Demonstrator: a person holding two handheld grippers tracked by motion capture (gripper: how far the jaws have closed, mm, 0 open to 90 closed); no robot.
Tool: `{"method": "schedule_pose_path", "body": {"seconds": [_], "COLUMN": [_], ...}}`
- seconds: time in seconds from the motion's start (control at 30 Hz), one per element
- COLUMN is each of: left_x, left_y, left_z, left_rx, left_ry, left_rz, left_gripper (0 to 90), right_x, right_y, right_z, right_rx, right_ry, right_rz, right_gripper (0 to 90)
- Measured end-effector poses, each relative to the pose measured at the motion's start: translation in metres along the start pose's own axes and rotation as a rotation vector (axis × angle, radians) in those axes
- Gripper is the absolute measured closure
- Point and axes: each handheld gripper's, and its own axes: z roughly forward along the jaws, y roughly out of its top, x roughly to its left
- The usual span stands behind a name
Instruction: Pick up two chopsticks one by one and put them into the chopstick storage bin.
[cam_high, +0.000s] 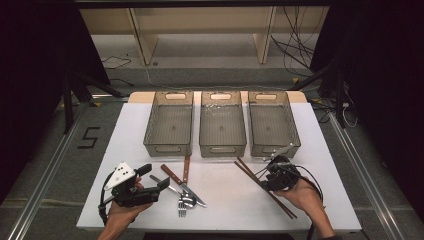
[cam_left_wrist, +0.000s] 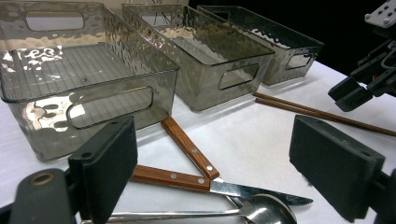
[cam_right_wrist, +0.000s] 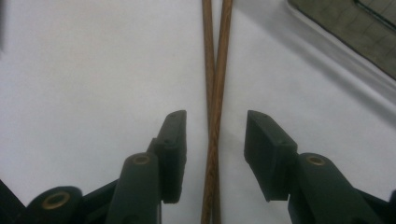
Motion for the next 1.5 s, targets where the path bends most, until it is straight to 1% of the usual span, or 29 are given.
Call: {"method": "schedule_pose_path", "body": {"seconds": [0.17, 0.23, 0.53, 0.7, 0.87, 1.0, 1.07, 1.3, 1.37, 1.43, 1.5], "left_x": [0.000, 0.000, 0.000, 0.000, 0.000, 0.000, 0.000, 0.000, 0.000, 0.000, 0.000], "left_y": [0.000, 0.000, 0.000, 0.000, 0.000, 0.000, 0.000, 0.000, 0.000, 0.000, 0.000], "left_z": [0.000, 0.000, 0.000, 0.000, 0.000, 0.000, 0.000, 0.000, 0.000, 0.000, 0.000], "left_rx": [0.000, -0.001, 0.000, 0.000, 0.000, 0.000, 0.000, 0.000, 0.000, 0.000, 0.000], "left_ry": [0.000, 0.000, 0.000, 0.000, 0.000, 0.000, 0.000, 0.000, 0.000, 0.000, 0.000], "left_rz": [0.000, 0.000, 0.001, 0.000, 0.001, 0.000, 0.001, -0.001, 0.000, 0.000, -0.002], "left_gripper": [14.5, 14.5, 14.5, 14.5, 14.5, 14.5, 14.5, 14.5, 14.5, 14.5, 14.5], "right_x": [0.001, 0.001, 0.000, -0.001, -0.001, -0.003, -0.003, -0.002, -0.002, -0.001, 0.000], "right_y": [-0.001, -0.002, -0.002, -0.002, -0.001, -0.001, -0.001, 0.000, 0.000, 0.000, 0.001], "right_z": [0.004, 0.007, 0.014, 0.016, 0.018, 0.020, 0.021, 0.020, 0.018, 0.016, 0.014], "right_rx": [0.033, 0.044, 0.072, 0.075, 0.081, 0.086, 0.088, 0.087, 0.074, 0.073, 0.066], "right_ry": [0.011, 0.007, 0.008, 0.008, 0.008, 0.008, 0.009, 0.013, 0.015, 0.015, 0.026], "right_rz": [-0.004, -0.004, 0.005, 0.001, 0.008, 0.009, 0.008, 0.016, 0.013, 0.008, 0.005], "right_gripper": [65.5, 66.4, 71.7, 75.4, 77.6, 80.9, 84.1, 85.0, 85.3, 85.5, 85.5]}}
